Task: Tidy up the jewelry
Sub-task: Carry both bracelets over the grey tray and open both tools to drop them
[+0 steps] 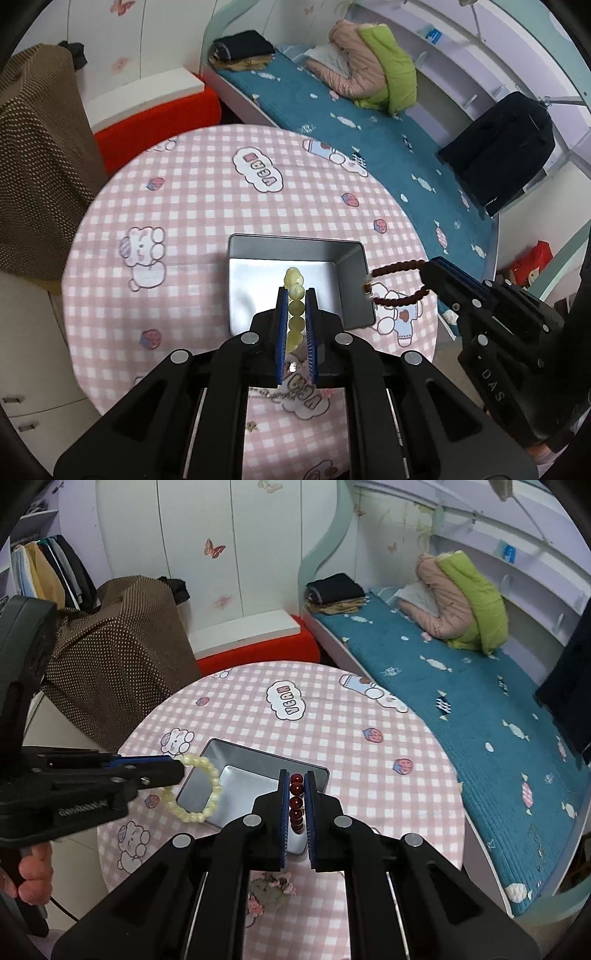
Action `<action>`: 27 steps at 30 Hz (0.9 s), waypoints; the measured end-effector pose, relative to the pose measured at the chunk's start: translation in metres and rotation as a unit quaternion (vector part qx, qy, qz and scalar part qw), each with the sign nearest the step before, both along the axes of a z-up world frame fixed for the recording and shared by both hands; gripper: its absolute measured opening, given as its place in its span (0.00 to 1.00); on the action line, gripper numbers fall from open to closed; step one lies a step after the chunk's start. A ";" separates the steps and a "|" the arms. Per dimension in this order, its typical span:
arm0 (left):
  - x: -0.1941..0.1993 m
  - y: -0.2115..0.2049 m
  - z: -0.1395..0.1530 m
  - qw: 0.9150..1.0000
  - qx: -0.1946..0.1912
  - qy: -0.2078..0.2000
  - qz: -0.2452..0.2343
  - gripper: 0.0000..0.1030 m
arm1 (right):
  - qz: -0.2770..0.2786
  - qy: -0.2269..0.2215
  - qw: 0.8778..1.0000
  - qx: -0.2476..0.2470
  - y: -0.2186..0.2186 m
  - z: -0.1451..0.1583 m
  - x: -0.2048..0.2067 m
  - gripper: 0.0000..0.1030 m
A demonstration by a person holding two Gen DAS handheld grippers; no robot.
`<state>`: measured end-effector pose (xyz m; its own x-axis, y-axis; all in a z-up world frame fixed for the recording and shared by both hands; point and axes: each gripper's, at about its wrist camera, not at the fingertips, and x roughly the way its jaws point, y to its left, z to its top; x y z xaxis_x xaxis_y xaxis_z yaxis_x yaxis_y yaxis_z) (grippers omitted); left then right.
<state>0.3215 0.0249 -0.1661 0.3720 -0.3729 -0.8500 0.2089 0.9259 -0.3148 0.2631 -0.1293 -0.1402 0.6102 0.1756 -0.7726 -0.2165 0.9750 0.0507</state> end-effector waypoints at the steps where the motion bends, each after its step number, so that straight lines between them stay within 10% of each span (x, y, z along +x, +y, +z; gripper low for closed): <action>1: 0.003 -0.001 -0.003 1.000 -0.001 0.002 0.000 0.09 | 0.005 0.005 1.000 0.001 0.000 -0.003 0.005 0.07; 27: 0.019 0.021 -0.021 0.998 0.046 0.022 0.037 0.34 | 0.091 0.060 0.994 0.010 0.024 -0.031 0.038 0.07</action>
<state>0.3402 0.0457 -0.1867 0.3567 -0.2654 -0.8957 0.1268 0.9637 -0.2350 0.3012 -0.1056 -0.1713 0.4700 0.2905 -0.8335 -0.3803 0.9188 0.1058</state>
